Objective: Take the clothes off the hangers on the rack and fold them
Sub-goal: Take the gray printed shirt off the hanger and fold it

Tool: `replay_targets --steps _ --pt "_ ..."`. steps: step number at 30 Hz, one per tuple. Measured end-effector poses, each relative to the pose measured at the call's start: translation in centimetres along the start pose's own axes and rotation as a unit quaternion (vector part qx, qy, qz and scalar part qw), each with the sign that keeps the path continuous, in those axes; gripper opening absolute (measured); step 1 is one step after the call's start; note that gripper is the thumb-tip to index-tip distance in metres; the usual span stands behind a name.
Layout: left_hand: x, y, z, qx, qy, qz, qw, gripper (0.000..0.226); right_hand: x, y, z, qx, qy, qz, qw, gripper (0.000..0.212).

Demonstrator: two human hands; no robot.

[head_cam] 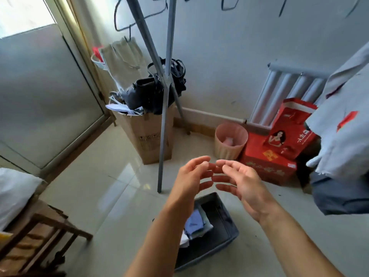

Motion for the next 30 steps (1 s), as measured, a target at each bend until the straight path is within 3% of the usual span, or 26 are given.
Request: replay_targets --steps 12,23,25,28,30 --pt "-12.2 6.3 10.3 -0.084 0.018 -0.181 0.98 0.021 8.4 9.8 -11.9 0.145 0.019 0.149 0.978 0.02" --pt "-21.1 7.6 13.0 -0.111 0.005 -0.236 0.965 0.02 16.1 12.9 -17.3 0.211 0.026 0.231 0.949 0.018" --pt "-21.7 7.7 13.1 -0.122 -0.001 -0.226 0.966 0.018 18.7 12.8 -19.2 0.242 0.054 0.307 0.919 0.016" --pt "-22.2 8.0 13.1 -0.123 0.01 -0.22 0.968 0.018 23.4 12.2 -23.0 0.297 0.14 0.461 0.824 0.026" --pt "-22.2 8.1 13.1 -0.122 0.025 -0.212 0.969 0.018 26.0 10.7 -25.0 0.292 0.205 0.515 0.78 0.038"
Point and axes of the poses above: each hand's wrist, its own y-axis away from the middle knuckle, its own x-axis out of the back of the hand, z = x × y, the point moved 5 cm from there along -y, towards the middle knuckle, and after that the axes turned 8 degrees about y, right-handed, at the moved point
